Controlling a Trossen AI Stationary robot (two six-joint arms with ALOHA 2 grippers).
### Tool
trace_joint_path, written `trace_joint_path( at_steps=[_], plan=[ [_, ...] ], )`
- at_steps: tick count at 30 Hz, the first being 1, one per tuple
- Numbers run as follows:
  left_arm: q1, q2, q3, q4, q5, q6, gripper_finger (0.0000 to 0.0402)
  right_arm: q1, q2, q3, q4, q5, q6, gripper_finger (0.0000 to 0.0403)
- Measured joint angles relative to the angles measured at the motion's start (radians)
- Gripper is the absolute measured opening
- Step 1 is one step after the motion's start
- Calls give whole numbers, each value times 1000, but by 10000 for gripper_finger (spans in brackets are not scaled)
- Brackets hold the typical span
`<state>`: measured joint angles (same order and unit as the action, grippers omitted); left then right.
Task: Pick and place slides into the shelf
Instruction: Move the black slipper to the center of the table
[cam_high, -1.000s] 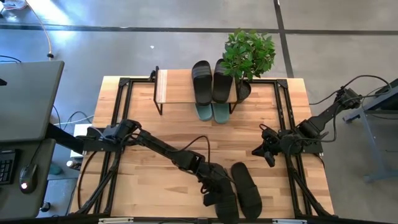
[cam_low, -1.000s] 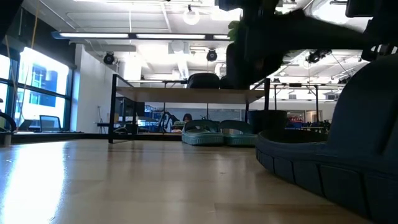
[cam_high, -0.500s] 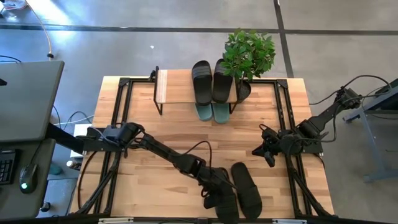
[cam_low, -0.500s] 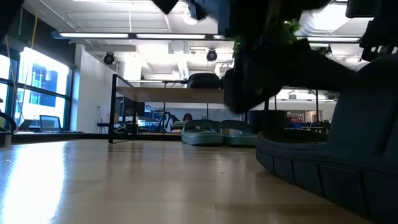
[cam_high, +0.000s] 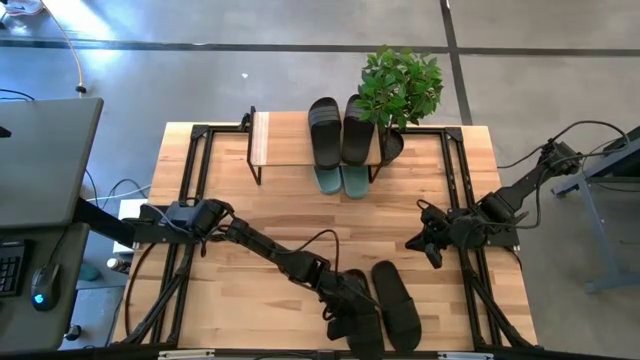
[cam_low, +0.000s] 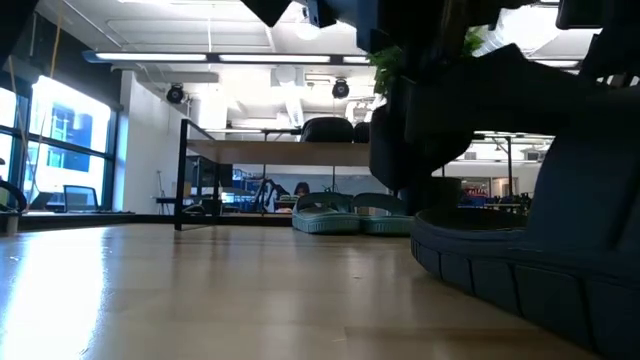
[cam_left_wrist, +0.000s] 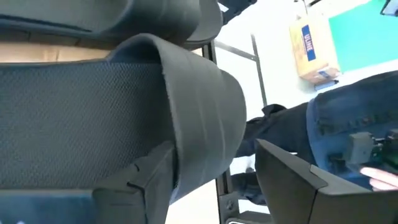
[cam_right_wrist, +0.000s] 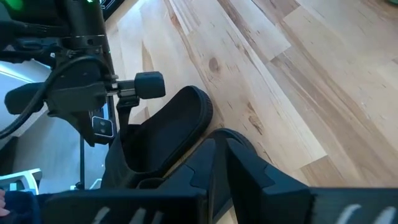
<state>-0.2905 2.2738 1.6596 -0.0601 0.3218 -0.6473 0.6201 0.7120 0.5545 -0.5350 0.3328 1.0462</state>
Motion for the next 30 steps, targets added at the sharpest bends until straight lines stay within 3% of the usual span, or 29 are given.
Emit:
trace_joint_path(
  at_steps=[6,13,22,30],
  plan=[
    [-5,11,0,6,22,14,145,0,0,0,0,0,-8,31],
    [9,11,0,12,31,5,14,0,0,0,0,0,-8,30],
    [8,-5,0,69,-43,-81,7,0,0,0,0,-1,-8,30],
    [9,-162,0,62,-153,-109,2,0,0,0,0,-2,-3,30]
  ],
)
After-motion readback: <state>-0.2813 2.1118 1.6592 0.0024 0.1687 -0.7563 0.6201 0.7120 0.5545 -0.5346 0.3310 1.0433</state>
